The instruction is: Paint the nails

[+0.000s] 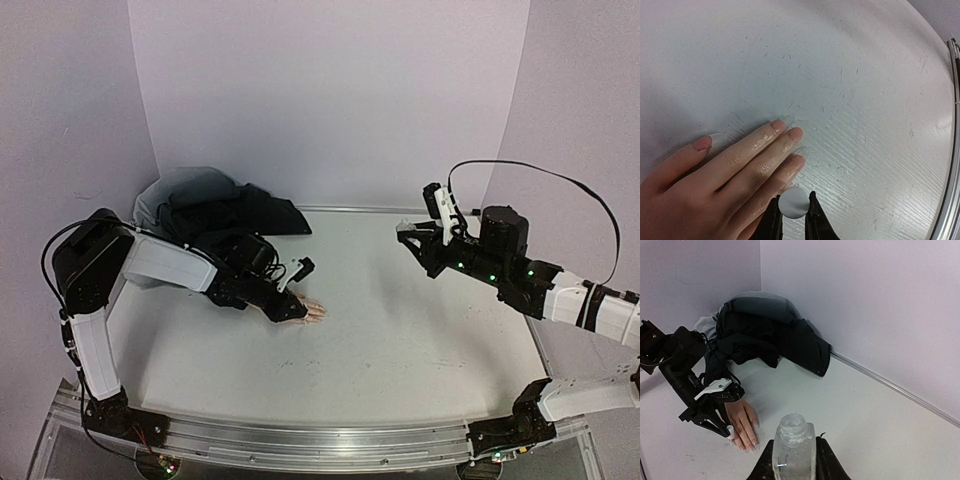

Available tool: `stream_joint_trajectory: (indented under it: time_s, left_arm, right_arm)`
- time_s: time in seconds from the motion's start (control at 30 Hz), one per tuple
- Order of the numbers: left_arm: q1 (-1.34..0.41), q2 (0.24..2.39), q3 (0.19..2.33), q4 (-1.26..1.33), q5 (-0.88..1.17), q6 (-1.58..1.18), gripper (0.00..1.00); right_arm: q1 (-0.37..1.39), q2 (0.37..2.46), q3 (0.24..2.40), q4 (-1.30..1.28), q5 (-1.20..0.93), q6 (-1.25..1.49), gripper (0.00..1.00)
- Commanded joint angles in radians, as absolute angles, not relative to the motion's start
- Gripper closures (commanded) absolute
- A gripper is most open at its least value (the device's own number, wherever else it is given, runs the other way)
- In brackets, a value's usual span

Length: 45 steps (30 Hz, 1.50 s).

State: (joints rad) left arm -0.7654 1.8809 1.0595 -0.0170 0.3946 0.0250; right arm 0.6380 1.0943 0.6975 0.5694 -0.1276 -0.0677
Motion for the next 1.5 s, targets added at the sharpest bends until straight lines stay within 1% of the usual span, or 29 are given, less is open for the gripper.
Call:
stream_joint_trajectory:
  time_s: [0.0,0.23,0.57,0.73,0.83,1.0,1.1,1.3,1.47]
  left_arm:
    - [-0.768,1.900,1.117,0.006,0.427,0.015,1.00]
    - [-0.777,1.857,1.128,0.006,0.437,0.009,1.00]
    - [-0.776,1.626,1.107,0.006,0.498,-0.167,1.00]
    - [-0.766,1.522,1.167,-0.072,0.575,-0.295,1.00]
    - [-0.762,1.472,1.227,-0.123,0.619,-0.322,1.00]
    - [-0.758,1.441,1.408,-0.322,0.580,-0.297,1.00]
    - [-0.754,1.420,1.454,-0.361,0.567,-0.274,1.00]
    - [-0.749,1.371,1.425,-0.365,0.555,-0.234,1.00]
    - [-0.749,1.298,1.349,-0.315,0.558,-0.199,1.00]
  right_arm:
    - [0.640,1.089,0.721,0.639,-0.140,-0.074,1.00]
    - [0.640,1.089,0.725,0.639,-0.141,-0.073,1.00]
    - [0.640,1.094,0.734,0.620,-0.166,-0.044,1.00]
    - [0.642,1.118,0.752,0.615,-0.197,-0.008,1.00]
    - [0.653,1.135,0.765,0.617,-0.215,0.037,1.00]
    - [0.716,1.158,0.767,0.658,-0.209,0.093,1.00]
    - [0.779,1.183,0.771,0.694,-0.172,0.117,1.00]
    - [0.887,1.254,0.793,0.762,-0.113,0.146,1.00]
    - [0.958,1.331,0.796,0.893,-0.140,0.149,1.00]
